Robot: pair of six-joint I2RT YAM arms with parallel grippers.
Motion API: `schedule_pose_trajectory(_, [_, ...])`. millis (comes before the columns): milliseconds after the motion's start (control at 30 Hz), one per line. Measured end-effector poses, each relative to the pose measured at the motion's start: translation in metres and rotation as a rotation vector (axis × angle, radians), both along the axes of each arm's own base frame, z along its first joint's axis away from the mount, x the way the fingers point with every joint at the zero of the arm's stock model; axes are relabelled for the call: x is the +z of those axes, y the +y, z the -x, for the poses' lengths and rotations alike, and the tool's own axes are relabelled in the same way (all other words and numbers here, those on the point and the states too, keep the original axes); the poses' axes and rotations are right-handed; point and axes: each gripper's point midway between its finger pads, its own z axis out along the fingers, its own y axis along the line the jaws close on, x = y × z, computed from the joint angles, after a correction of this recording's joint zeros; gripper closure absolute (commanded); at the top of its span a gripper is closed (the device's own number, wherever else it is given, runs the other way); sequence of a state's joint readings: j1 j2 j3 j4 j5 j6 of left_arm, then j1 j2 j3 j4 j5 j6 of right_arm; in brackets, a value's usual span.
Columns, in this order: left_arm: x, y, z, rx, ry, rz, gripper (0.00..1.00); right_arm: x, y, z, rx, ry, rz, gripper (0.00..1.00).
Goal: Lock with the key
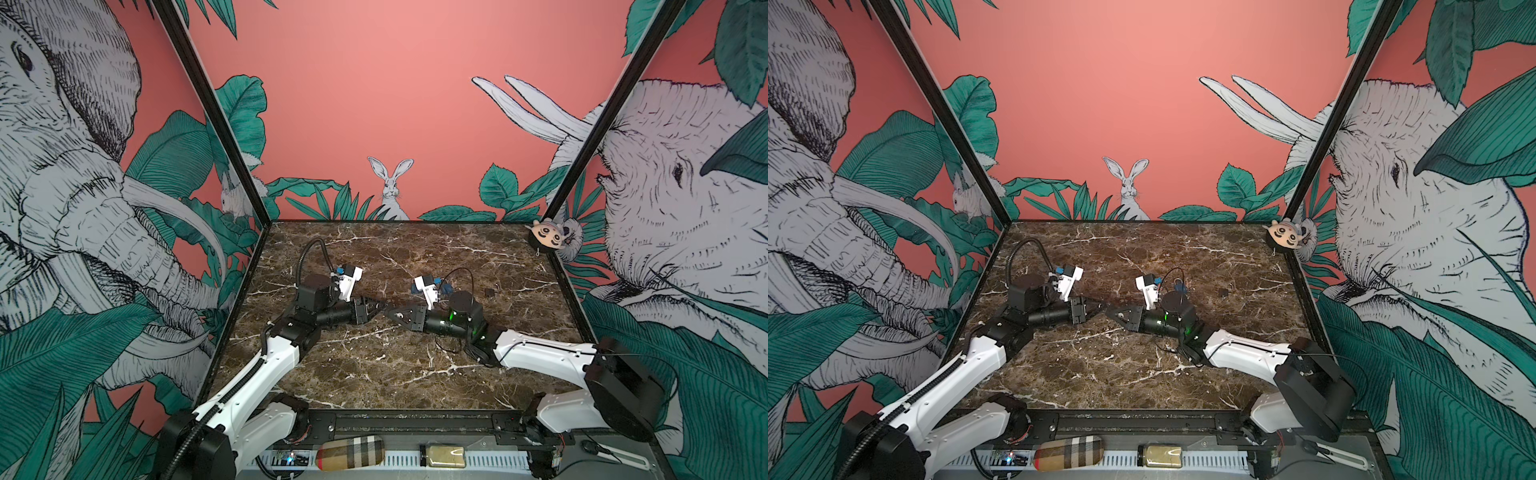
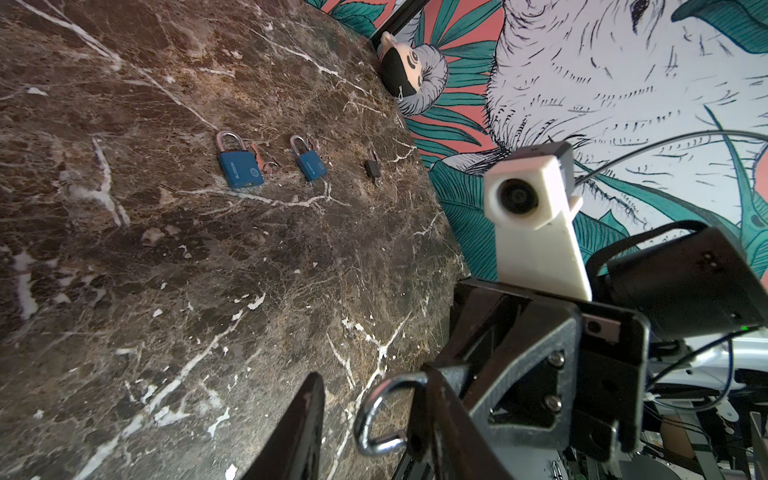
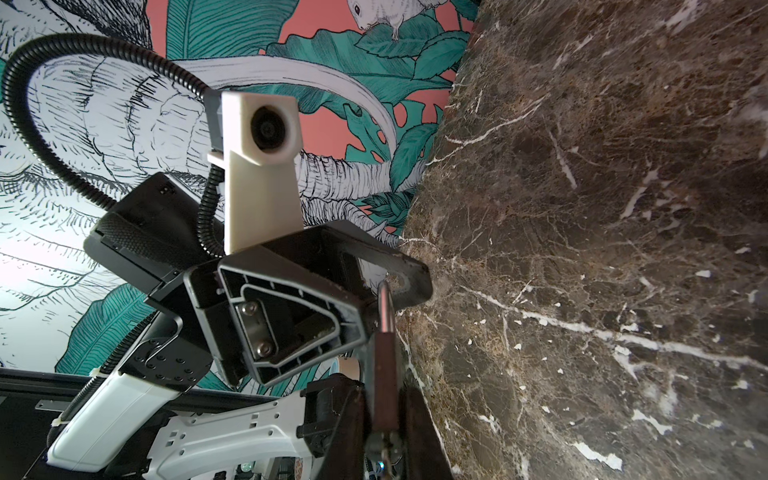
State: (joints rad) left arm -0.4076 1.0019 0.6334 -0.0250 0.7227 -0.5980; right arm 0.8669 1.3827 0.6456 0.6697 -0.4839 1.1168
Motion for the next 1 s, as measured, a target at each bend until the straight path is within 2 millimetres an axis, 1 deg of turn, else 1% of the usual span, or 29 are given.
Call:
schedule_pose_trajectory(600, [0.0032, 0.0001, 0.0013, -0.017, -0.001, 0.017, 0.71, -0.0002, -0.0001, -0.0002, -0.001, 0.0, 0.001, 1.0])
schedule_pose_trajectory(900, [0.0034, -0.0006, 0.0028, -0.027, -0.003, 0.018, 0.81, 0.0, 0.0, 0.0, 0.0, 0.0, 0.0, 1.0])
schedule_pose_trajectory(1000, [0.003, 0.0006, 0.0018, -0.023, -0.004, 0.017, 0.82, 0.0, 0.0, 0.0, 0.0, 0.0, 0.0, 1.0])
